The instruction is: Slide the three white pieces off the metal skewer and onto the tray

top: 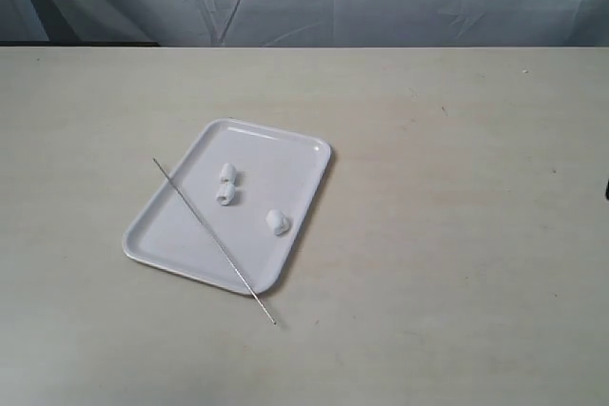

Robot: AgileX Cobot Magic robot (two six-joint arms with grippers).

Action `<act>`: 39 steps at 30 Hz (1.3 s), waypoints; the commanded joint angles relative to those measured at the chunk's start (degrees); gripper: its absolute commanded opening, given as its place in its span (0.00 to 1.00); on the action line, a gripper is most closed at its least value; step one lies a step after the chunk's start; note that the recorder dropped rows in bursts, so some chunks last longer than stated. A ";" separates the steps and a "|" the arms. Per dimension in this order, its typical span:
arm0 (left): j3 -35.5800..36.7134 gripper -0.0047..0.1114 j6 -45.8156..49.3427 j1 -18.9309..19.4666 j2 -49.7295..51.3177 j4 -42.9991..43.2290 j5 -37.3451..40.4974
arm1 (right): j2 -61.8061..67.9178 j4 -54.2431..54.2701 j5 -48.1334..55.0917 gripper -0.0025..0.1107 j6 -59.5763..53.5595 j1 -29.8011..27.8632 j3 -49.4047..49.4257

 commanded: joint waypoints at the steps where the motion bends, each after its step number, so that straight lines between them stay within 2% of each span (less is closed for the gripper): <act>1: 8.23 0.04 -0.41 0.15 -0.27 -1.61 -6.29 | -3.66 4.36 -7.73 0.02 -13.89 -11.32 2.11; 4: 8.74 0.04 0.04 0.15 -0.27 -2.55 -8.10 | -7.08 4.86 -11.55 0.02 -14.43 -20.72 6.72; 7: 8.74 0.04 0.03 0.25 -0.27 -2.78 -7.46 | -11.20 3.61 -22.17 0.02 -14.53 -30.55 14.55; 15: 8.74 0.04 0.45 0.18 -0.27 -2.68 -6.16 | -15.24 4.49 -30.72 0.02 -14.10 -46.00 23.30; 21: 8.74 0.04 5.70 0.18 -0.27 -4.08 -6.51 | -15.50 13.38 -30.85 0.02 -13.99 -57.29 27.42; 23: 8.74 0.04 6.93 0.18 -0.27 -4.91 -6.60 | -15.50 14.41 -30.16 0.02 -13.99 -58.84 27.42; 32: 8.74 0.04 7.45 0.18 -0.27 -5.22 -6.60 | -15.75 13.77 -24.92 0.02 -15.91 -59.08 27.42; 37: 8.74 0.04 8.38 0.18 -0.27 -5.22 -6.60 | -15.75 15.96 -16.93 0.02 -21.38 -59.08 27.42; 39: 8.74 0.04 8.97 0.18 -0.27 -5.22 -6.60 | -15.75 17.04 -17.33 0.02 -24.30 -59.08 27.42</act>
